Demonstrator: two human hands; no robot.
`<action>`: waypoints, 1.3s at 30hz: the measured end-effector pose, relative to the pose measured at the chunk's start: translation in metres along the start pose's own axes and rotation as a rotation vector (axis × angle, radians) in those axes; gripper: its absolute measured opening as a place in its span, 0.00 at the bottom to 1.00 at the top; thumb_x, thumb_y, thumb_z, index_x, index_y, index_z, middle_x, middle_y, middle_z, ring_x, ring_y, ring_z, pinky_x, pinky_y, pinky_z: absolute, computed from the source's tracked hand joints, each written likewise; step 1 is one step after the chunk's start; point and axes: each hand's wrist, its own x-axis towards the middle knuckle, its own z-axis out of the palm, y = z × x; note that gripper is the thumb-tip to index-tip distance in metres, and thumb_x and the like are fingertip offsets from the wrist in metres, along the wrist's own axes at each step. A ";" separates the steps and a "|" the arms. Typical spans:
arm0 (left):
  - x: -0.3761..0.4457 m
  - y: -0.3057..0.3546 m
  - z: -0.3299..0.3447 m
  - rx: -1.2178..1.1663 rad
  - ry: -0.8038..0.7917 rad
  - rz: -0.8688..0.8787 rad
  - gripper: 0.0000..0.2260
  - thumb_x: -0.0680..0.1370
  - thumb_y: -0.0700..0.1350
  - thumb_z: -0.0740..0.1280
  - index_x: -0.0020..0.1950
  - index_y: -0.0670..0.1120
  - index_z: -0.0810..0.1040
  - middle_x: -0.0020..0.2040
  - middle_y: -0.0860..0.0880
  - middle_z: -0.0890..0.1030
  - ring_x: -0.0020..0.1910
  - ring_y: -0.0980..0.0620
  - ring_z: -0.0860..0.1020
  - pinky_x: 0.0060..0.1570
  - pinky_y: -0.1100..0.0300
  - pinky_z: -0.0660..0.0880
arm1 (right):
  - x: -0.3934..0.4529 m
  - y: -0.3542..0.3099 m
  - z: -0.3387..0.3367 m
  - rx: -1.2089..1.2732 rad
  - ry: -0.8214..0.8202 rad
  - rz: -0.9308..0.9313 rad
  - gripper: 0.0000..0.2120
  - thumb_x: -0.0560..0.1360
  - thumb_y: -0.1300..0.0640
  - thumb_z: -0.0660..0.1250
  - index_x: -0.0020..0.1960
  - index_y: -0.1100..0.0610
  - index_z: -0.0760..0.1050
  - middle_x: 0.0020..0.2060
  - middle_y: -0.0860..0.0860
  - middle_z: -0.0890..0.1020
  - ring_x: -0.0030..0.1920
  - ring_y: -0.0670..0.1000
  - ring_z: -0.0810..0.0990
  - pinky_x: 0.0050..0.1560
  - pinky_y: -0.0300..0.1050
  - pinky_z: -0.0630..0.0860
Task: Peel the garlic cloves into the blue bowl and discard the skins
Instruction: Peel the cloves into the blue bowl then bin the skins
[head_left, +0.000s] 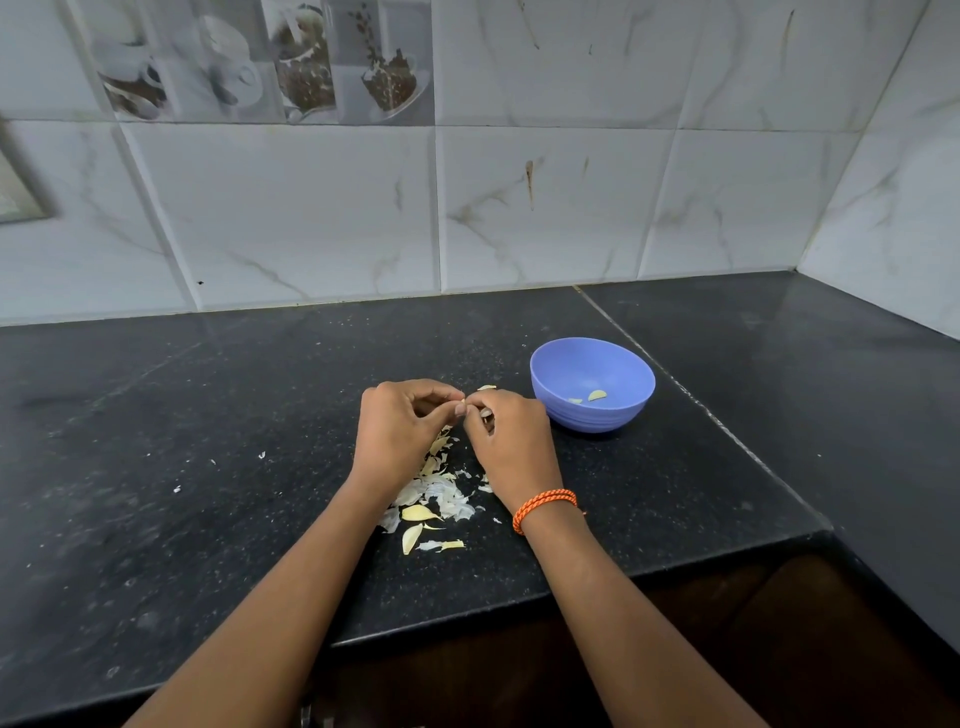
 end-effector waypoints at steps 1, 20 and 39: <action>0.000 0.000 0.000 0.008 -0.006 0.008 0.03 0.78 0.40 0.79 0.51 0.46 0.91 0.44 0.54 0.89 0.43 0.59 0.88 0.47 0.62 0.85 | 0.000 0.000 0.000 -0.024 -0.001 -0.001 0.06 0.83 0.57 0.69 0.54 0.54 0.86 0.47 0.50 0.87 0.44 0.48 0.84 0.46 0.43 0.81; 0.002 -0.004 -0.001 -0.249 -0.109 -0.030 0.03 0.78 0.38 0.78 0.52 0.42 0.89 0.45 0.46 0.90 0.45 0.46 0.89 0.50 0.56 0.86 | 0.000 0.001 -0.009 0.275 0.034 0.104 0.11 0.79 0.59 0.74 0.39 0.58 0.86 0.29 0.45 0.81 0.30 0.44 0.76 0.33 0.34 0.69; 0.009 -0.018 -0.004 -0.317 0.088 -0.122 0.02 0.79 0.39 0.77 0.51 0.42 0.88 0.42 0.42 0.88 0.40 0.42 0.87 0.44 0.52 0.84 | 0.066 0.016 -0.091 -0.206 -0.129 0.107 0.17 0.85 0.69 0.56 0.62 0.62 0.83 0.56 0.60 0.82 0.54 0.58 0.80 0.57 0.51 0.75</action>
